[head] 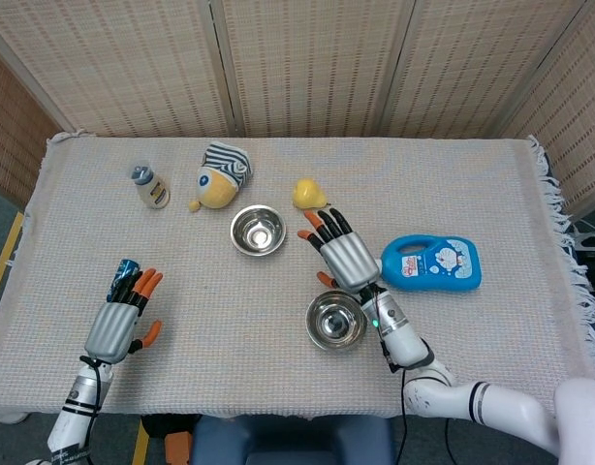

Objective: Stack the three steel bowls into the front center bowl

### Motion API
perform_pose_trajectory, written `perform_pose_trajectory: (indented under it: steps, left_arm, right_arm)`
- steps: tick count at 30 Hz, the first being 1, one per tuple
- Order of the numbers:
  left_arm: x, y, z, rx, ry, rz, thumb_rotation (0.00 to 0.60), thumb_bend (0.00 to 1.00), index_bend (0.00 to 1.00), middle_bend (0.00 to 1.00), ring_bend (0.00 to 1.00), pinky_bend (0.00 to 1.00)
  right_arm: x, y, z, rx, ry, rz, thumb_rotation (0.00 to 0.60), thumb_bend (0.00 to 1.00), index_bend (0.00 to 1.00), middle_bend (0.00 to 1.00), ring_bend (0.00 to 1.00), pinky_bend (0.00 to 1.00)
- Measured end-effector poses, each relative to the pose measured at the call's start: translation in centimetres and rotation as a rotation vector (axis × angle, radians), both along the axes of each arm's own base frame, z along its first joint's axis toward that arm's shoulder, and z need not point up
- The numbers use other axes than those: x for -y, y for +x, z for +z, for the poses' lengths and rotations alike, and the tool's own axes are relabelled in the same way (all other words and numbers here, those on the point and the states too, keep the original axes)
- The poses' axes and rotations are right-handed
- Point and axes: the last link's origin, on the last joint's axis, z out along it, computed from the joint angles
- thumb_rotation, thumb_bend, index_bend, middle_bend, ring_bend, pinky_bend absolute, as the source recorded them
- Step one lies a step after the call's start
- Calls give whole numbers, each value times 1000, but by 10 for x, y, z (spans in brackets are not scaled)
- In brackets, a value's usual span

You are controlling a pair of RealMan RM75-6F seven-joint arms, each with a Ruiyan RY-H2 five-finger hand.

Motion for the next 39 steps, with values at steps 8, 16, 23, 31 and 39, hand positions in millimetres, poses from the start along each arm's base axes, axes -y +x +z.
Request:
perform_pose_trajectory:
  steps: [8,16,23,31,39]
  left_arm:
    - [7,-16,27,19,37,40,600,417,0,0,0,64]
    - [10,-25,38,32,61,62,600,417,0,0,0,65]
    - [8,-31,48,37,88,74,600,417,0,0,0,65]
    - [6,-32,51,28,103,74,600,416,0,0,0,65]
    - [9,-30,51,12,121,59,600,418,0,0,0,65]
  right_arm:
    - [36,21,-53,-50,-3,-65,600,142,312,0,0,0]
    - [66,40,-99,-116,-1,-155,600,167,318,0,0,0]
    - [70,66,-125,-74,59,-193,600,201,442,0,0,0]
    - [67,75,-134,-75,92,-173,600,398,632,23,0,0]
    - [69,73,-123,-31,24,-161,600,417,674,46,0,0]
